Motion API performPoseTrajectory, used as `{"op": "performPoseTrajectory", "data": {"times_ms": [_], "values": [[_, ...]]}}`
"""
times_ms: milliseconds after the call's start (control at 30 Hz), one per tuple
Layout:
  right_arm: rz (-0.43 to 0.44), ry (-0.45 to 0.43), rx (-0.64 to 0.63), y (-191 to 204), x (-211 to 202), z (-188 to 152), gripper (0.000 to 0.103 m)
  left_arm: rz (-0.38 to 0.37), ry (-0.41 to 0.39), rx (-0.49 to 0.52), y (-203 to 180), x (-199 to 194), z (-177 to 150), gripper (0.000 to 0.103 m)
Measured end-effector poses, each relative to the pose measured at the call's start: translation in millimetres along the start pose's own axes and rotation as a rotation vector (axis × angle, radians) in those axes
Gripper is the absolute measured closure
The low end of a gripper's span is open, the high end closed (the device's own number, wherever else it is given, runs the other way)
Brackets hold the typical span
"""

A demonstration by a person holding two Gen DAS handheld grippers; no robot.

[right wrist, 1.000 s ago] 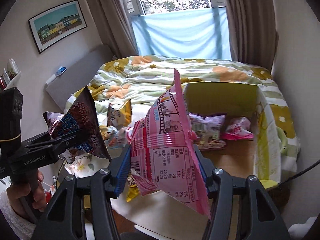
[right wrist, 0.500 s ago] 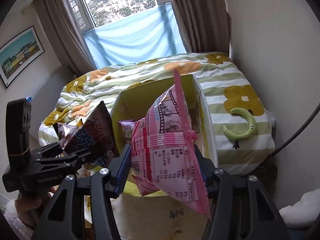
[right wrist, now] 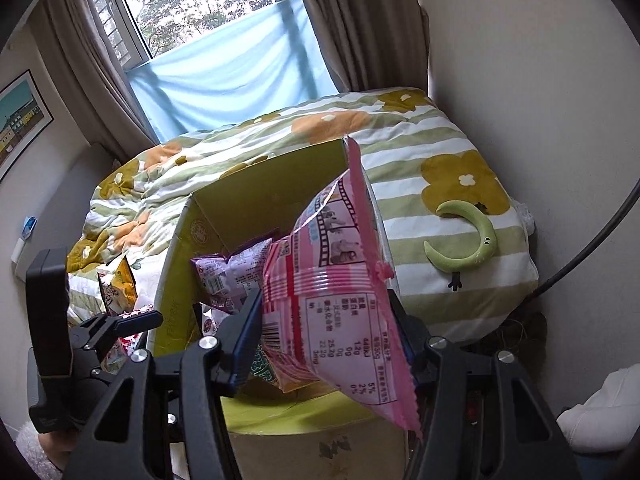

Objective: Organize snacks
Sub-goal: 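Carry both bags to the box and release the chocolate bag with the left tool, then release the pink striped bag into the box with the right tool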

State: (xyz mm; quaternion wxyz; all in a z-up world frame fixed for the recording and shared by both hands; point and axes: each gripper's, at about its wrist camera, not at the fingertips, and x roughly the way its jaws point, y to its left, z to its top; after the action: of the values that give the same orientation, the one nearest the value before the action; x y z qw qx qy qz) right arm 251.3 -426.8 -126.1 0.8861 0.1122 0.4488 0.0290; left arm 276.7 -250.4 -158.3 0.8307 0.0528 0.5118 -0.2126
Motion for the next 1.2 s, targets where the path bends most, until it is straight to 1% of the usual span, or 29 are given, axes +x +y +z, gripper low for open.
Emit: {"op": "performPoseTrajectory", "data": {"times_ms": [167,333,500,567,600,633,700,800,933,1100,1200], "values": [[0.008,0.021,-0.034,8,12,7,0.05,0.005,-0.031,-0.024,10,-18,-1,0.002],[-0.011,0.065,-0.065,18,33,13,0.049,0.02,-0.053,-0.058,22,-29,-2,0.002],[-0.084,0.106,-0.087,23,50,8,0.049,0.064,-0.054,-0.081,32,-33,-7,0.002],[-0.088,0.116,-0.071,21,53,4,0.046,0.075,-0.048,-0.091,35,-31,-10,0.002],[-0.086,0.113,-0.059,20,54,3,0.039,0.075,-0.046,-0.097,37,-30,-11,0.002],[-0.084,0.104,-0.055,19,53,1,0.022,0.071,-0.043,-0.102,38,-28,-13,0.002],[-0.087,0.072,-0.056,19,49,-2,0.0,0.064,-0.036,-0.11,39,-25,-16,0.002],[-0.07,0.039,-0.065,17,44,-6,0.0,0.066,-0.027,-0.119,39,-22,-21,0.002],[-0.054,0.034,-0.064,13,39,-10,0.0,0.064,-0.03,-0.122,34,-24,-26,0.002],[-0.041,0.024,-0.071,16,27,-13,0.0,0.079,-0.058,-0.113,27,-37,-29,0.002],[-0.031,0.002,-0.078,19,15,-16,0.0,0.09,-0.081,-0.112,22,-47,-32,0.002]]}}
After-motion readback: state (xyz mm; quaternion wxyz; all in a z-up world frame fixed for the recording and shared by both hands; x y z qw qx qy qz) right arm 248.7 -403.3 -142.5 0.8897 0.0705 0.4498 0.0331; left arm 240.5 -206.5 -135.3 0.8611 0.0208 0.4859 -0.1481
